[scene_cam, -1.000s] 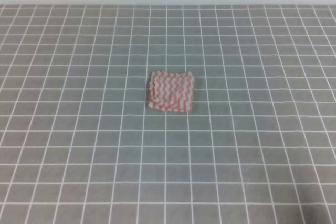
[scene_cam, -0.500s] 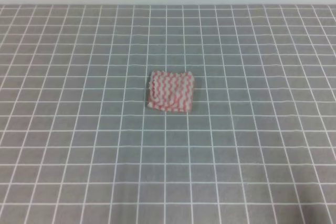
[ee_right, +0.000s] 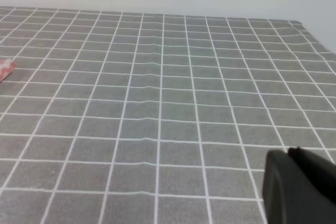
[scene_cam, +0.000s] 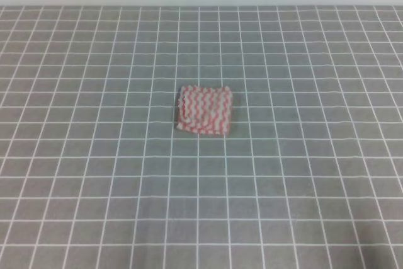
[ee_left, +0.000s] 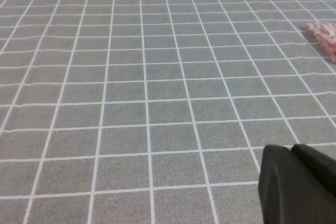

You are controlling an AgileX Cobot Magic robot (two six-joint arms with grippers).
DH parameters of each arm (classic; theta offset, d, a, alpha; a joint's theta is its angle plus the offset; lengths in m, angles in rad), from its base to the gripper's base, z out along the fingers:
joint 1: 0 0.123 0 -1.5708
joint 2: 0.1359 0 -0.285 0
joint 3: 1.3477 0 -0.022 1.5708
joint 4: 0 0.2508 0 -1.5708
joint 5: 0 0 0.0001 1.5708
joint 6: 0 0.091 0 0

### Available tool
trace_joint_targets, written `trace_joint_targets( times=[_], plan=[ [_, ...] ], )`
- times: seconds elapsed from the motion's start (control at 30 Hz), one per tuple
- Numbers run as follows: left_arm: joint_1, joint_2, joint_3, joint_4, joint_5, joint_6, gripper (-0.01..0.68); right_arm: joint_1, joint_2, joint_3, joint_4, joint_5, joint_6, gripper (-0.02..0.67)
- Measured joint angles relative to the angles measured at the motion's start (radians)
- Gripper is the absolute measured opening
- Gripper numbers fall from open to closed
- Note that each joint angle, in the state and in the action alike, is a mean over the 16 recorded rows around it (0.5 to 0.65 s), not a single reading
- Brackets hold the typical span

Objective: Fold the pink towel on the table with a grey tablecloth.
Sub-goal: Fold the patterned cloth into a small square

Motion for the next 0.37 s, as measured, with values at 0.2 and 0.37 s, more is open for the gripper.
trace_joint_targets(
  times=[0.2, 0.37],
  plan=[
    [0.000, 0.000, 0.000, 0.000, 0.000, 0.000, 0.000, 0.000, 0.000, 0.000, 0.000, 0.000, 0.000, -0.017],
    [0.000, 0.001, -0.001, 0.000, 0.001, 0.000, 0.000, 0.000, -0.001, 0.000, 0.000, 0.000, 0.000, -0.017]
  ],
)
